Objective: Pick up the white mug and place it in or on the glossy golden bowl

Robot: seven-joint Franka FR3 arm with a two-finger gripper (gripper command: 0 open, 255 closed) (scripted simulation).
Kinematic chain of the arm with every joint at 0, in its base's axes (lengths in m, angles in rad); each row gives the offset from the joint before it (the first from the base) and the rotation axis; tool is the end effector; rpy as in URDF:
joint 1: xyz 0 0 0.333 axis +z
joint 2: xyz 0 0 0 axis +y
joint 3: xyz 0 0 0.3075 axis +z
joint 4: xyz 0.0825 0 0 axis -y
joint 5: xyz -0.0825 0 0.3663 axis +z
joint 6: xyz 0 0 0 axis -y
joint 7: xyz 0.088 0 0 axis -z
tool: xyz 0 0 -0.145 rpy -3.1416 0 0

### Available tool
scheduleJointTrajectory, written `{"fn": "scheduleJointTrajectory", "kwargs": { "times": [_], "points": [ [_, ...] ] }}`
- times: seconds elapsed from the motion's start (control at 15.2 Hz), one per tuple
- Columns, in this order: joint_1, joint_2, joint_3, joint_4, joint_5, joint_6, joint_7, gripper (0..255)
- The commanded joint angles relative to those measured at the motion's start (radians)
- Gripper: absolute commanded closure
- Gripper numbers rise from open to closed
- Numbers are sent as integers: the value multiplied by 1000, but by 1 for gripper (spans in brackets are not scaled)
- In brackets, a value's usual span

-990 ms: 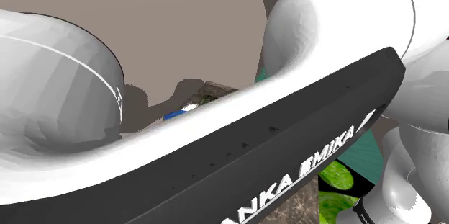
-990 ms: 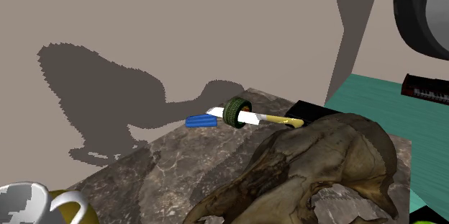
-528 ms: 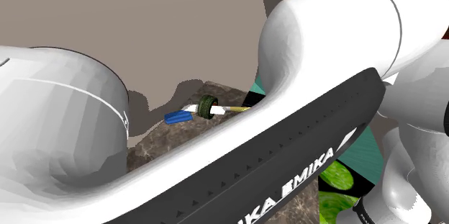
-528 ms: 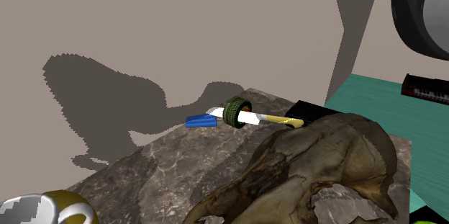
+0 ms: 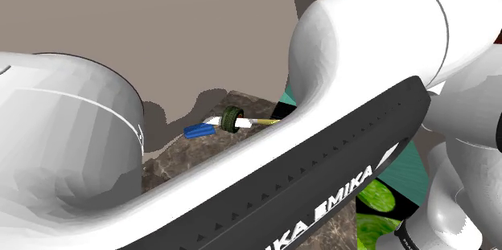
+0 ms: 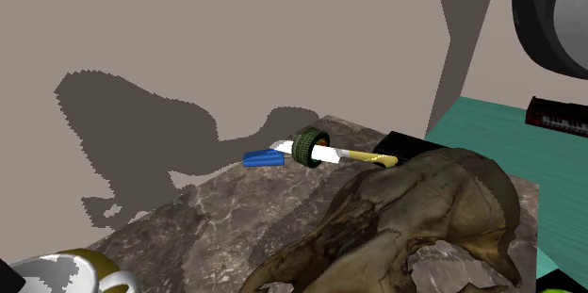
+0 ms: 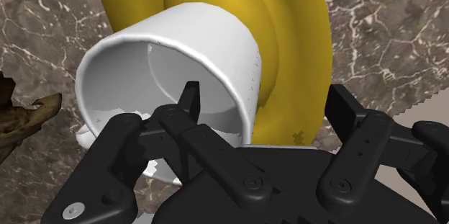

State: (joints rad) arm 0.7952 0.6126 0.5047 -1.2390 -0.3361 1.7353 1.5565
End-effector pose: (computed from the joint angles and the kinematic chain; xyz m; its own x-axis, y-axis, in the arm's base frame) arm 0.2950 0.6249 0.3949 0.9641 -0.2614 0.0460 -0.2635 -0.9635 0.0472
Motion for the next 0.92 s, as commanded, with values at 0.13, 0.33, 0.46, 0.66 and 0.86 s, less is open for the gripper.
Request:
{"fn": "scheduleJointTrajectory", "kwargs": {
  "times": [0.13,0.33,0.46,0.66,0.86],
  "points": [
    [7,1,1,36,1,-34,-4,0],
    [36,16,0,159,-1,-137,-15,0],
    [36,16,0,158,-1,-137,-15,0],
    [36,16,0,159,-1,-137,-15,0],
    [36,16,0,159,-1,-137,-15,0]
  ]
}}
